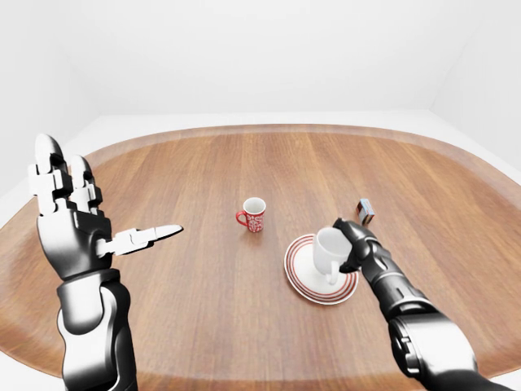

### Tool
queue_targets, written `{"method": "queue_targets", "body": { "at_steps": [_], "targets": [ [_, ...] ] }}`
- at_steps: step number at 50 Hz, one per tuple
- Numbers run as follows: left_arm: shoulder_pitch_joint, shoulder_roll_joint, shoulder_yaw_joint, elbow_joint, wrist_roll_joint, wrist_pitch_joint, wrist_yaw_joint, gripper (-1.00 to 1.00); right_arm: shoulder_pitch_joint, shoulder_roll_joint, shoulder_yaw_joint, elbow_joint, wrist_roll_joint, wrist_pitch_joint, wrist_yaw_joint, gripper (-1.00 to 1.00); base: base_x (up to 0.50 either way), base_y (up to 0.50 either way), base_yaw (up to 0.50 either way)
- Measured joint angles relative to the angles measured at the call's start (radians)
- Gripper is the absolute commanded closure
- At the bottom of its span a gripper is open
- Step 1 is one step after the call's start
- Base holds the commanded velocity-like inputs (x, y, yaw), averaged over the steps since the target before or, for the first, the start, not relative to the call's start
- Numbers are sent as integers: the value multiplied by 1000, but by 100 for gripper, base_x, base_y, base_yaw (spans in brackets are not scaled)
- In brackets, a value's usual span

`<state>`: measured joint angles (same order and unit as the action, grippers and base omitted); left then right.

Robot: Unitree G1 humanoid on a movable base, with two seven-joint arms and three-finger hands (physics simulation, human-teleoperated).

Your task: Put the white mug on the plate.

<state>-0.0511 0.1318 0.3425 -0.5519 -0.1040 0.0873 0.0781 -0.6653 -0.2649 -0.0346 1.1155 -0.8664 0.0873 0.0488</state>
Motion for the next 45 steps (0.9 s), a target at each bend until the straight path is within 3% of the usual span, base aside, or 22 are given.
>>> {"method": "queue_targets", "body": {
  "at_steps": [13,15,18,19,37,45],
  "targets": [
    [1,0,0,-1,0,0,0,-100,13,4,-4,2,6,0,-9,98,0,0,0],
    [1,0,0,-1,0,0,0,-100,14,4,-5,2,3,0,-10,56,0,0,0],
    [1,0,0,-1,0,0,0,-100,15,5,-4,2,-8,0,-12,-51,0,0,0],
    [2,-1,0,-1,0,0,0,-100,15,5,-5,2,-10,0,-13,-100,0,0,0],
    [1,0,0,6,1,0,1,-100,-5,-5,-11,-6,-43,0,9,-100,0,0,0],
    [1,0,1,4,0,0,1,-100,21,-27,12,-10,-57,0,139,-100,0,0,0]
  ]
}}
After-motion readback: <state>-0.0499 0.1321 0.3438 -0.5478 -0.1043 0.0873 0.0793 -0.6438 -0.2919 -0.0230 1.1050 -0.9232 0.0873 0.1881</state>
